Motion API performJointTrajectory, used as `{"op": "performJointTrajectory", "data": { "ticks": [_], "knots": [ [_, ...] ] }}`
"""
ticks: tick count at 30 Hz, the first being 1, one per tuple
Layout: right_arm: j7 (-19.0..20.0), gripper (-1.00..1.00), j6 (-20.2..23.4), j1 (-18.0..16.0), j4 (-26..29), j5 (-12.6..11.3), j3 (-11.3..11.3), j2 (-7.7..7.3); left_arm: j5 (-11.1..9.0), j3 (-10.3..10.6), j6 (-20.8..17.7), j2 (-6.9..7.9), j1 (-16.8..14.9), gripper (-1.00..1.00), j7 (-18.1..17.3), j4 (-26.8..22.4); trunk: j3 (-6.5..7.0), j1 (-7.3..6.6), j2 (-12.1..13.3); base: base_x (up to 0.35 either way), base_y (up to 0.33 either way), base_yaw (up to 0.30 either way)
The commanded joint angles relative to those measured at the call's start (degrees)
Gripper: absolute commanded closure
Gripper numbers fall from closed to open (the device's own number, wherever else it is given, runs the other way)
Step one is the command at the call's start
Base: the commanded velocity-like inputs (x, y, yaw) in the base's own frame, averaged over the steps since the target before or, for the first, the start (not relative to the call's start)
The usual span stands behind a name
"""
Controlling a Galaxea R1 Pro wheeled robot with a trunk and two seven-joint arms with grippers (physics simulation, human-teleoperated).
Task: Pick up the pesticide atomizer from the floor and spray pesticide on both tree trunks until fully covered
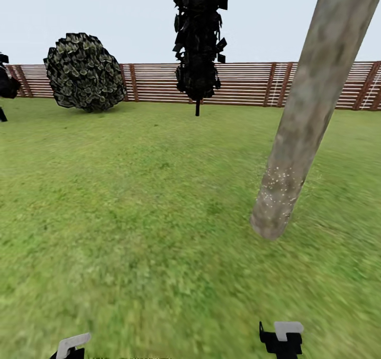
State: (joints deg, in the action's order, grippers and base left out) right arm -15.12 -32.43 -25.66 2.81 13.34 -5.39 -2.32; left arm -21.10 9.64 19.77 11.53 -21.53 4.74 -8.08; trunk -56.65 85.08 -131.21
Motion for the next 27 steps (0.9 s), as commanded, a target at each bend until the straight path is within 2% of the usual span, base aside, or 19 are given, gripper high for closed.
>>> {"op": "performJointTrajectory", "data": {
  "ticks": [1,22,27],
  "knots": [
    [0.0,-1.0,0.0,0.0,0.0,0.0,0.0,0.02,0.0,0.0,0.0,-0.01,0.0,1.0,0.0,0.0,0.0,0.0,0.0,0.0,0.0,0.281],
    [0.0,-1.0,0.0,0.0,-0.1,0.0,0.0,0.19,-0.2,-0.1,0.1,-0.01,0.0,1.0,0.1,0.0,0.0,0.0,0.0,-0.001,0.001,0.281],
    [0.0,-1.0,0.0,0.0,-0.1,0.0,0.0,0.2,-0.4,-0.1,0.0,-0.04,0.0,1.0,0.1,0.0,0.0,0.0,0.0,-0.192,0.172,0.281]
  ]
}}
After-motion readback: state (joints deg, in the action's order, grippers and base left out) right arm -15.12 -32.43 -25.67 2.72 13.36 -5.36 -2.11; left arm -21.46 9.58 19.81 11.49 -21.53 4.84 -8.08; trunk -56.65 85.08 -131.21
